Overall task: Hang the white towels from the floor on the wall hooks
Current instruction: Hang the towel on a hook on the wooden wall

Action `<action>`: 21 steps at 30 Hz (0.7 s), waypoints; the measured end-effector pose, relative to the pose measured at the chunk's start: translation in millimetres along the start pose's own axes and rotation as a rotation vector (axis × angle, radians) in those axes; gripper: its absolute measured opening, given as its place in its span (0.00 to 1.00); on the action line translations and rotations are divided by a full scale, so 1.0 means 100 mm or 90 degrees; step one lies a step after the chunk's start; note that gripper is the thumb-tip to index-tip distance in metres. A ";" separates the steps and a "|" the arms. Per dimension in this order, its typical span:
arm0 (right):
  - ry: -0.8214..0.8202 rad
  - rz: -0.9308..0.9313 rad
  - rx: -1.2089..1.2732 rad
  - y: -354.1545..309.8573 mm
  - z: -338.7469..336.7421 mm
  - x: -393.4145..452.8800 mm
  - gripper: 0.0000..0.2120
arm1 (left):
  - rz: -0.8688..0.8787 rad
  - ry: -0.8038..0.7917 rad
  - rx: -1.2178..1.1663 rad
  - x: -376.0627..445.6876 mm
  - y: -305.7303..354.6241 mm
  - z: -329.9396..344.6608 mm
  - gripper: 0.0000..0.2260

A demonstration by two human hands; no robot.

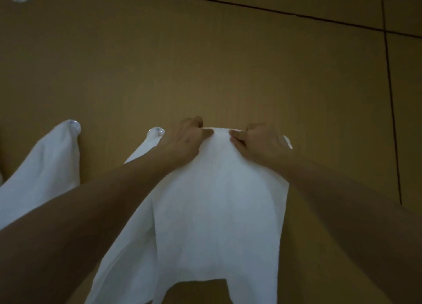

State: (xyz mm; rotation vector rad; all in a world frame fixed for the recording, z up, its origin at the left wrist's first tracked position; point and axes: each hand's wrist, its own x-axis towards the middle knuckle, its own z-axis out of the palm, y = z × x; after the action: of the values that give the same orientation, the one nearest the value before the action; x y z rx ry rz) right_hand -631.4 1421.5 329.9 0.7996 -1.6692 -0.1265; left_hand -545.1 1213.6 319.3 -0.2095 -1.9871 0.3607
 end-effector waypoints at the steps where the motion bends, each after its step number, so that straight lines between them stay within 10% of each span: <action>1: -0.021 0.020 -0.003 0.04 0.06 0.08 0.18 | -0.002 0.000 0.001 0.10 -0.04 0.08 0.20; 10: 0.012 0.308 0.513 -0.10 0.42 -0.15 0.12 | -0.164 0.108 -0.291 0.04 0.13 0.85 0.11; 21: -0.044 0.467 0.762 -0.34 0.52 -0.13 0.23 | -0.252 0.104 -0.462 0.02 0.37 0.79 0.13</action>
State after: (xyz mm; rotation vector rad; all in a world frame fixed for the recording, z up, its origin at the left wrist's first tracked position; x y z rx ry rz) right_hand -662.8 1385.8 288.8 0.9435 -1.9322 1.4761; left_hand -617.8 1236.7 277.1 -0.2799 -1.8669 -0.6252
